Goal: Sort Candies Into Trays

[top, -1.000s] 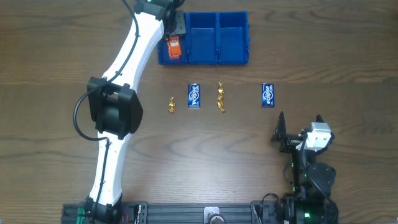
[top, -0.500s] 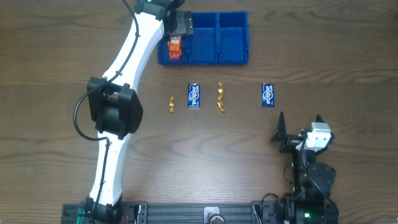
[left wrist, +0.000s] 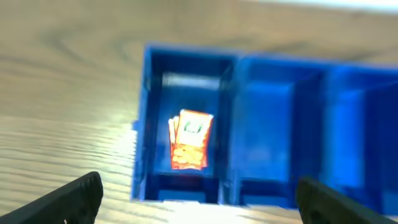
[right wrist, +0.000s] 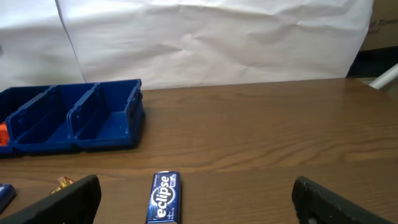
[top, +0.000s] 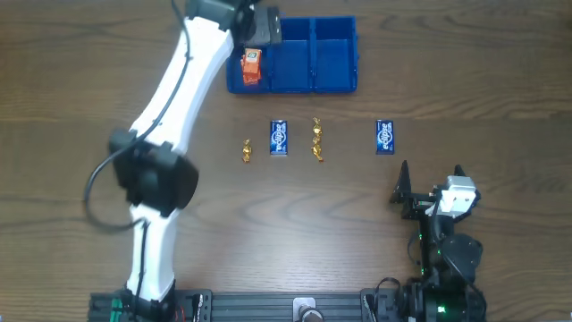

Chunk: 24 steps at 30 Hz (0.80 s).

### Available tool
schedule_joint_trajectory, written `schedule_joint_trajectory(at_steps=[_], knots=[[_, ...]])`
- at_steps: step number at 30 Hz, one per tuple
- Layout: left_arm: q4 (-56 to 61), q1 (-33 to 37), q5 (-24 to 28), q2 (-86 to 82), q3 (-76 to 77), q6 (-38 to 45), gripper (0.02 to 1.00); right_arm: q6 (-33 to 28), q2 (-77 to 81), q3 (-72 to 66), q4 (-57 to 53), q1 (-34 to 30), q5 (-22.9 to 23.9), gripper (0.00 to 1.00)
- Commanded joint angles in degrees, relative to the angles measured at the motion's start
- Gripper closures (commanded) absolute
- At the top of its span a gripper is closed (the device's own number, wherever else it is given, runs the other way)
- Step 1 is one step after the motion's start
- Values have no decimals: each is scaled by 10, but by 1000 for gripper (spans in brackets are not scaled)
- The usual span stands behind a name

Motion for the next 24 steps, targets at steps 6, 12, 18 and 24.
schedule_joint_trajectory(at_steps=[6, 12, 18, 24], knots=[[159, -5, -83, -374, -250, 83, 20, 8, -5, -3, -1, -3, 8, 3], [281, 15, -101, -593, -485, 120, 23, 8, -5, -3, -1, -3, 8, 3], [374, 91, -54, -807, -708, 141, 20, 8, -5, -3, -1, -3, 8, 3], [424, 124, -33, -976, -876, 179, 20, 8, -5, -3, -1, -3, 8, 3]])
